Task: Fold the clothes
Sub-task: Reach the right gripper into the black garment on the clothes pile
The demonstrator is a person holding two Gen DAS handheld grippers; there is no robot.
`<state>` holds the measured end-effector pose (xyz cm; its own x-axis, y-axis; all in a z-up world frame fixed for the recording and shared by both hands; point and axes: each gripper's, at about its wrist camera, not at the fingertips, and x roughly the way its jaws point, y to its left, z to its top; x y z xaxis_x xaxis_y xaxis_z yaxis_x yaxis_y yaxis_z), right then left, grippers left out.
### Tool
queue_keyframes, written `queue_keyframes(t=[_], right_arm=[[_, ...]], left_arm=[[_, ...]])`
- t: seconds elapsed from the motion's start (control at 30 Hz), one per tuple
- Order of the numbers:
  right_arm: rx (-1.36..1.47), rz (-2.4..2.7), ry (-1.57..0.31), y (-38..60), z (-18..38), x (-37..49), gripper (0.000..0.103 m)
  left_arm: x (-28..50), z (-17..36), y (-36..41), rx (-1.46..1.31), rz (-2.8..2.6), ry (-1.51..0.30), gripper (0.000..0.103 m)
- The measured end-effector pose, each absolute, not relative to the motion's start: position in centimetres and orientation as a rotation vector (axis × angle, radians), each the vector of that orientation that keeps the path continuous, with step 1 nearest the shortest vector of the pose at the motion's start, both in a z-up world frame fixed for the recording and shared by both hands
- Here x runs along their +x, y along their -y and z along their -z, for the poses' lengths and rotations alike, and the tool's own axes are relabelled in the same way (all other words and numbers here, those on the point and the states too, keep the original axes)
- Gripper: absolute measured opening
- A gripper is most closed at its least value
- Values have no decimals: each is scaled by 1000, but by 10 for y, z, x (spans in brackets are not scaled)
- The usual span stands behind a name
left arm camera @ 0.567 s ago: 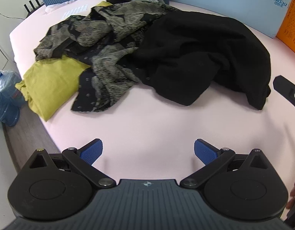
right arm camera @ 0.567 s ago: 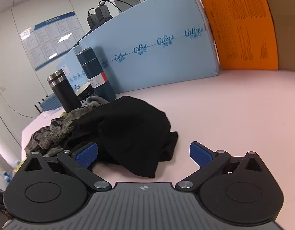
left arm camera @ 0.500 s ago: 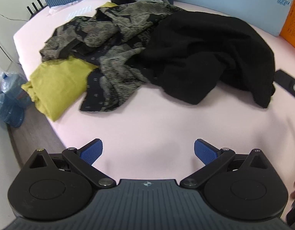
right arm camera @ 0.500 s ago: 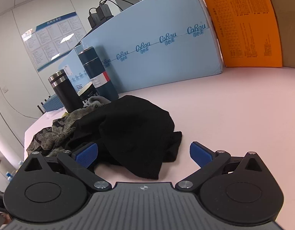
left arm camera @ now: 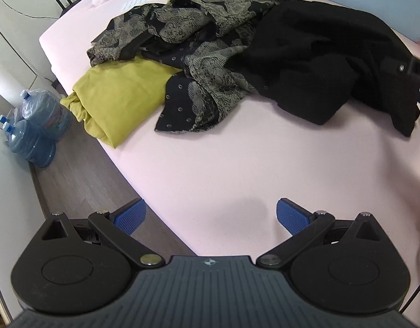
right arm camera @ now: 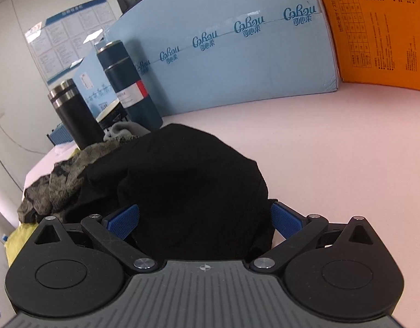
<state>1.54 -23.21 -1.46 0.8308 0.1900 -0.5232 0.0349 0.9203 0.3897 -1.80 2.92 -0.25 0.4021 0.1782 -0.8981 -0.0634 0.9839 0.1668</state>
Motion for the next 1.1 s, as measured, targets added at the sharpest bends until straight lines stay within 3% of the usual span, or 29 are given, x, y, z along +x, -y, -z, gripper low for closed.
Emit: queue_keyframes(t=[0.27,0.5,0.7,0.97,1.1], right_arm=[[440,-135,-233,244,3,27,103],[640,-224,-396,257,16,84,103],[715,-228,-149,293,-22,65,103],[924,-266,-360,283,35,98,103],[875,-265,-210,294,12,79,103]], left_arm=[[-16,4,-23,145,-130,-1153,103],[-14,4,-18,150,-119,-1155,103],[3,-2,2,157,-86,-1150,103],[15,-9,12,228,-76,-1143,103],[17,-18,7,182,-91,-1126,103]])
